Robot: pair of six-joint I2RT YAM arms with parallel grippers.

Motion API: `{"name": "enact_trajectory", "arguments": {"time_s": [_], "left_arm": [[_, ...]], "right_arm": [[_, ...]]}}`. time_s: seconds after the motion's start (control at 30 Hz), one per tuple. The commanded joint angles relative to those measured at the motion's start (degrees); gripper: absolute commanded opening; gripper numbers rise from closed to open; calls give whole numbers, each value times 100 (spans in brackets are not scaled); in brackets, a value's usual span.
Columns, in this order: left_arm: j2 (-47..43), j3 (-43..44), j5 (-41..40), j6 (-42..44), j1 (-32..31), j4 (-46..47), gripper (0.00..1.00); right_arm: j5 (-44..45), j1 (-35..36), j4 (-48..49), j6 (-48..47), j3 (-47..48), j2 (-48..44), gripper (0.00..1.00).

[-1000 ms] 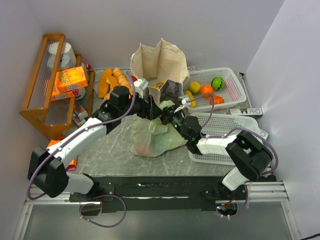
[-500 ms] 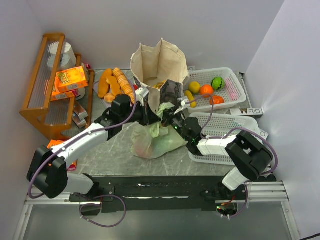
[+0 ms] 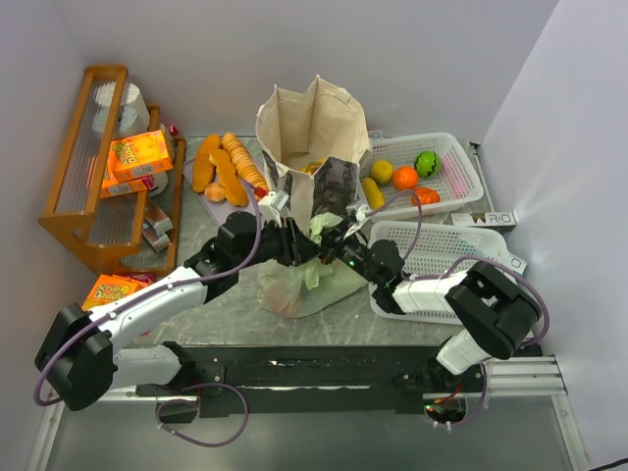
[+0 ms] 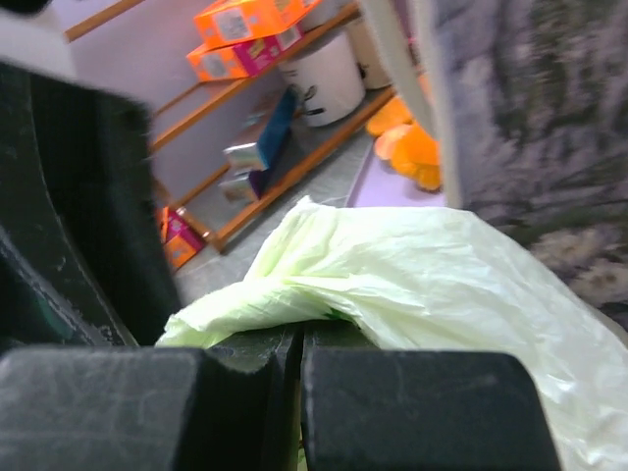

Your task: Place the mixed food into the grocery bags and tie them

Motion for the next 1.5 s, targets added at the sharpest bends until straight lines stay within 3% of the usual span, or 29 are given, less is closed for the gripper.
{"name": "enact_trajectory", "arguments": {"time_s": [0.0,0.07,0.1,0.4,0.5,0.73,0.97,1.2,1.47], "left_arm": [[-296,462,-570,475,16,-525,62],[-542,516,-677,634,148,-702,78],[-630,507,-677,774,218,-737,81],[-1105,419,-502,1206,1176,-703,98],[-948,357,-230,1004,1379,-79,97],[116,498,1237,1144,1528,510,87],[503,322,2468,978,1669,1451,85],[1117,278,3198,617,1660,2382,75],[1426,217,3471,222,1669,3120,65]], "right_arm": [[-638,26,902,-124,-2,-173,0],[-709,17,963,-97,42,-120,0],[-788,26,972,-71,51,-94,0],[-1043,-27,964,-44,42,-137,0],[-929,-36,928,-115,42,-129,0],[-727,-115,1060,-202,42,-23,0],[-1227,-370,902,-194,218,-102,0],[-1755,-546,945,-71,218,-111,0],[-2422,-660,1165,175,350,20,0]]}}
